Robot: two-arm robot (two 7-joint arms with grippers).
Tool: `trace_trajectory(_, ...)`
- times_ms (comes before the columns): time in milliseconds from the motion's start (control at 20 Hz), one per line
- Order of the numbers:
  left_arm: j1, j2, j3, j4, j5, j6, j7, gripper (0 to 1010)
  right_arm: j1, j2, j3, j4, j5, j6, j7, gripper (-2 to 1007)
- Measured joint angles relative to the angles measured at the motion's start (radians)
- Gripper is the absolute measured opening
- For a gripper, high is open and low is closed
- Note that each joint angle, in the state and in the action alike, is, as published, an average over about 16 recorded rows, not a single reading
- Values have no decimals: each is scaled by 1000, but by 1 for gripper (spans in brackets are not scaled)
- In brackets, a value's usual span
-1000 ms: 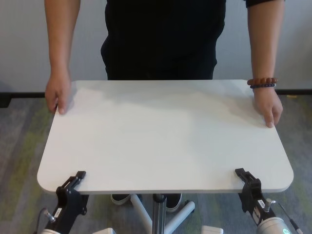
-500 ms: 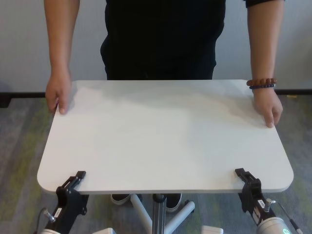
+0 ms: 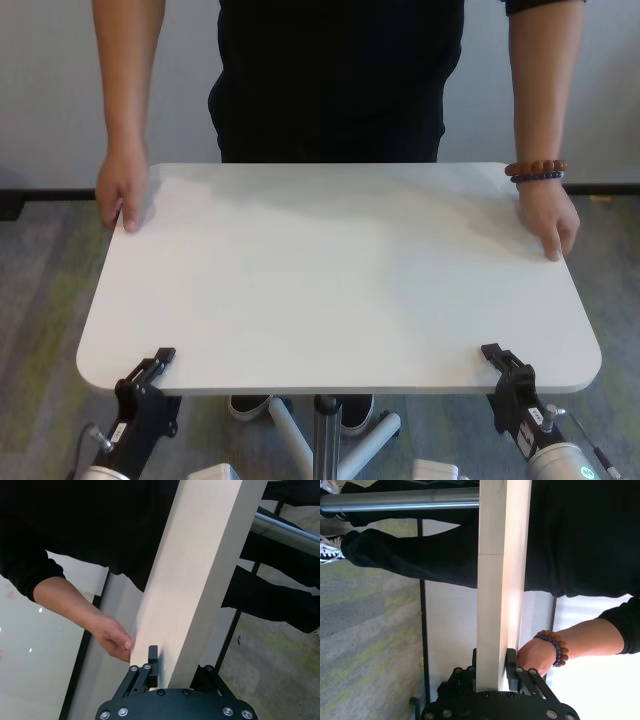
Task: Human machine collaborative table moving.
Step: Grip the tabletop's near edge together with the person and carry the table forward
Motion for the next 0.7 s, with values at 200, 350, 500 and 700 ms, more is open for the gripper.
trace_trajectory(200,-7,-1,-2,7,-5,-1,0,294,3,-4,8,-2,-4,-10,9,257)
trace_trajectory(350,-12,-3,-5,7,-9,-1,-1,294,6,-6,14,-6,-10,-17,16,257)
trace_trajectory(500,-16,-4,-8,4,-13,0,-2,294,10,-6,19,-10,-19,-23,24,257)
trace_trajectory(700,-21,-7,-11,-5,-14,3,-4,294,14,-5,27,-18,-32,-30,32,257)
